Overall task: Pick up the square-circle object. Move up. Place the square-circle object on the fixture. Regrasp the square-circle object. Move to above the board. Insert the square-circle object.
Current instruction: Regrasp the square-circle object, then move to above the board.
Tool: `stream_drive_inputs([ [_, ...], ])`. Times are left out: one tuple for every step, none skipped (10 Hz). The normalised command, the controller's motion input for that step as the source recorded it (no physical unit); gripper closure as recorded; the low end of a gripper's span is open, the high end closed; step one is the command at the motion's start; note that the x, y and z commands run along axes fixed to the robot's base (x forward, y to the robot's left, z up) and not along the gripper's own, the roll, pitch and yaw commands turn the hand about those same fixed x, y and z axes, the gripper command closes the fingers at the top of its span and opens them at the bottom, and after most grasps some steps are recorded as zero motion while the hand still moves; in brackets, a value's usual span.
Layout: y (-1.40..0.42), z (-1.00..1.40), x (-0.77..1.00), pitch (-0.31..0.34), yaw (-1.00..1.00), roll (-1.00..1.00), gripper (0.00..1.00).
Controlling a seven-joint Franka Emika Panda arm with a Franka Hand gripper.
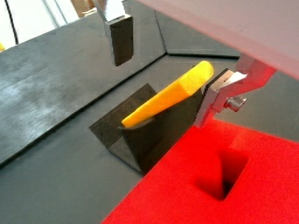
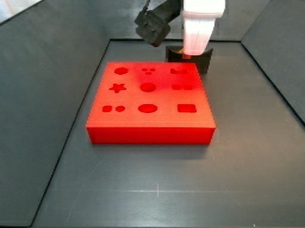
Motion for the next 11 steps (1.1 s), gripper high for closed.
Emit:
stream_drive_inputs([
  [-0.02, 0.0, 0.4, 0.221, 0.07, -0.01, 0.0],
  [-0.02, 0.0, 0.37, 0.223, 0.07, -0.02, 0.0],
  [-0.02, 0.0, 0.29, 0.221, 0.07, -0.02, 0.0],
  [-0.02, 0.0, 0.24, 0.227, 0.07, -0.02, 0.0],
  [-0.02, 0.0, 0.17, 0.235, 0.07, -0.02, 0.0],
  [-0.02, 0.01, 0.14, 0.238, 0.07, -0.02, 0.0],
  [-0.02, 0.0, 0.09, 0.233, 0.07, -0.02, 0.0],
  [-0.02, 0.0, 0.08, 0.212, 0.07, -0.02, 0.0],
  [-0.01, 0.0, 0.08, 0.202, 0.08, -0.01, 0.0],
  [0.5, 0.17, 0.0, 0.0, 0.0, 0.0, 1.0],
  [-0.05, 1.0, -0.13, 0.096, 0.0, 0.32, 1.0],
])
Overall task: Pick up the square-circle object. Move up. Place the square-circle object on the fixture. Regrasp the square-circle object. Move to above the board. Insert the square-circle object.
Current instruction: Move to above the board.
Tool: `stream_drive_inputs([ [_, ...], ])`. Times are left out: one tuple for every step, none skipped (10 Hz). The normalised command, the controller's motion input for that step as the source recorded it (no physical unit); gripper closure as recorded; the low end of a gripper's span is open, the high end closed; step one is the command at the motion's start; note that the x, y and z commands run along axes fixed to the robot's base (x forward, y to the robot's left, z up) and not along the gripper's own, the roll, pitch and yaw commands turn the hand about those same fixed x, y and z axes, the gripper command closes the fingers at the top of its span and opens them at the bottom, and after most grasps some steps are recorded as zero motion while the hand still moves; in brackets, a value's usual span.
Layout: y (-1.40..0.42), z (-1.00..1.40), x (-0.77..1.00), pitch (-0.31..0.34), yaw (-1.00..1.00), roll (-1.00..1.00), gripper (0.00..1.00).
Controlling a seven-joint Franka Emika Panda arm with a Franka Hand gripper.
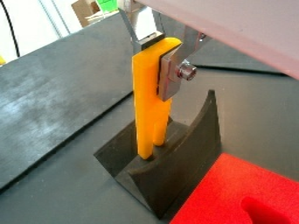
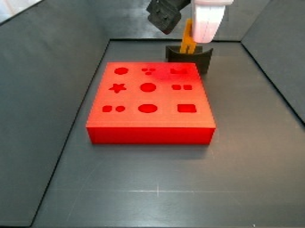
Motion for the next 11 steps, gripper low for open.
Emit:
stream_drive_inputs([
  [-0.06, 1.0, -0.14, 0.109, 0.0, 0.31, 1.0],
  [-0.06, 1.0, -0.13, 0.093, 0.0, 0.28, 1.0],
  [-0.05, 1.0, -0.12, 0.057, 0.01, 0.19, 1.0],
  [-0.04, 1.0, -0.11, 0.037, 0.01, 0.13, 1.0],
  [-0.04, 1.0, -0.11, 0.032, 0.01, 0.08, 1.0],
  [-0.04, 1.0, -0.11, 0.034, 0.0, 0.02, 1.0],
  [-0.03, 1.0, -0.1, 0.038, -0.01, -0.01, 1.0],
  [-0.02, 0.91, -0.09, 0.044, -0.01, -0.03, 1.0],
  [-0.02, 0.73, -0.06, 0.053, -0.01, -0.05, 1.0],
  [-0.01, 0.5, -0.04, 0.07, 0.0, -0.06, 1.0],
  [-0.01, 0.33, -0.02, 0.086, 0.0, -0.06, 1.0],
])
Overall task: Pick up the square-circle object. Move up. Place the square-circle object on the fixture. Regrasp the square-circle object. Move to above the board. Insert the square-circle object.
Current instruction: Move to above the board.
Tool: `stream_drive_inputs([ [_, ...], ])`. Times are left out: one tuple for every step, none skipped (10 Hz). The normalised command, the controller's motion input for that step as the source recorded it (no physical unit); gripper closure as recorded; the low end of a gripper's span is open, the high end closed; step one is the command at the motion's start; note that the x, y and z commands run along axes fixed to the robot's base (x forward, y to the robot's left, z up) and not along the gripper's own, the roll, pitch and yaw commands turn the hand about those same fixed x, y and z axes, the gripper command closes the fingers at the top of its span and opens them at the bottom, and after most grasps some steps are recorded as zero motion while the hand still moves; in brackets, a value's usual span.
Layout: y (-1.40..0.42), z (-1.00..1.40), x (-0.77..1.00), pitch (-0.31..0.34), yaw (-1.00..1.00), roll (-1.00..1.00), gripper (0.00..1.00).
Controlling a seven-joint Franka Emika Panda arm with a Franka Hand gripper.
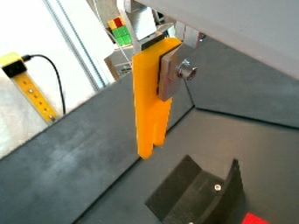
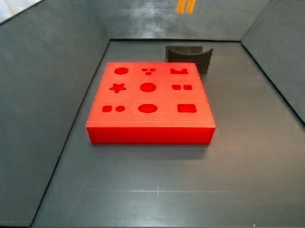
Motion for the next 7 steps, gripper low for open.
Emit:
stream_drive_inputs([
  [-1.0, 0.29, -0.5, 0.047, 1.0, -0.33, 1.0],
  [-1.0, 0.26, -0.49, 0.046, 1.0, -0.33, 1.0],
  [-1.0, 0.27, -0.49, 0.02, 1.0, -0.31, 1.0],
  [-1.0, 0.26, -0.48, 0.005, 1.0, -0.31, 1.0],
  [-1.0, 0.27, -0.47, -0.013, 1.0, -0.31, 1.0],
  [-1.0, 0.28, -0.47, -0.038, 1.0, -0.29, 1.0],
  [-1.0, 0.28, -0.47, -0.056, 1.0, -0.29, 1.0],
])
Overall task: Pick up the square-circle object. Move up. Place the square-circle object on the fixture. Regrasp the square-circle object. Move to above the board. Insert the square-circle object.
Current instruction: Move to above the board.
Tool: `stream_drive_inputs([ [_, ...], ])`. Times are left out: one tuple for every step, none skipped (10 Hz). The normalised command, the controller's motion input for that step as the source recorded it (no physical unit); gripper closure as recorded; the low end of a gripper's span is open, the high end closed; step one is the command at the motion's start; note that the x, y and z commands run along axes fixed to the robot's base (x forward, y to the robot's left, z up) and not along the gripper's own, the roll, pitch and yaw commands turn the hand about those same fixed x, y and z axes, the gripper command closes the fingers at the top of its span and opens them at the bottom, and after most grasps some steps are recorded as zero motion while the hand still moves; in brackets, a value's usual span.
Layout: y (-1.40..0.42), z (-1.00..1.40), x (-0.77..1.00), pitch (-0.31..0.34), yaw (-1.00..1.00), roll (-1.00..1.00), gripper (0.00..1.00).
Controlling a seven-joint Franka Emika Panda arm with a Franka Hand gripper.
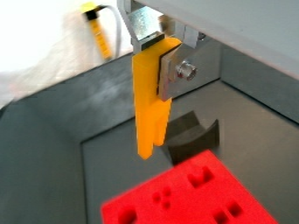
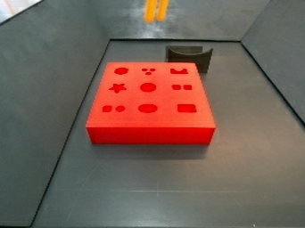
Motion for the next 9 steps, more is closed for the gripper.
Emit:
stream_drive_inputs([
  [-1.0, 0.29, -0.46, -0.071, 1.0, -0.28, 1.0],
  [-0.86, 0.27, -0.39, -0.092, 1.0, -0.26, 1.0],
  [-0.59, 0.19, -0.26, -0.106, 1.0, -0.25, 1.0],
  [-0.42, 0.14, -0.18, -0.116, 1.0, -0.24, 1.0],
  [-0.15, 0.06, -0.07, -0.142, 1.0, -0.22, 1.0],
  [-0.05, 0.01, -0.03, -0.16, 1.0, -0.21, 1.0],
  [-0.02, 0.0, -0.03, -0.178, 1.0, -0.2, 1.0],
  [-0.02, 0.01, -0.04, -0.193, 1.0, -0.19, 1.0],
  [0.01, -0.01, -0.06, -0.238, 1.0, -0.17, 1.0],
])
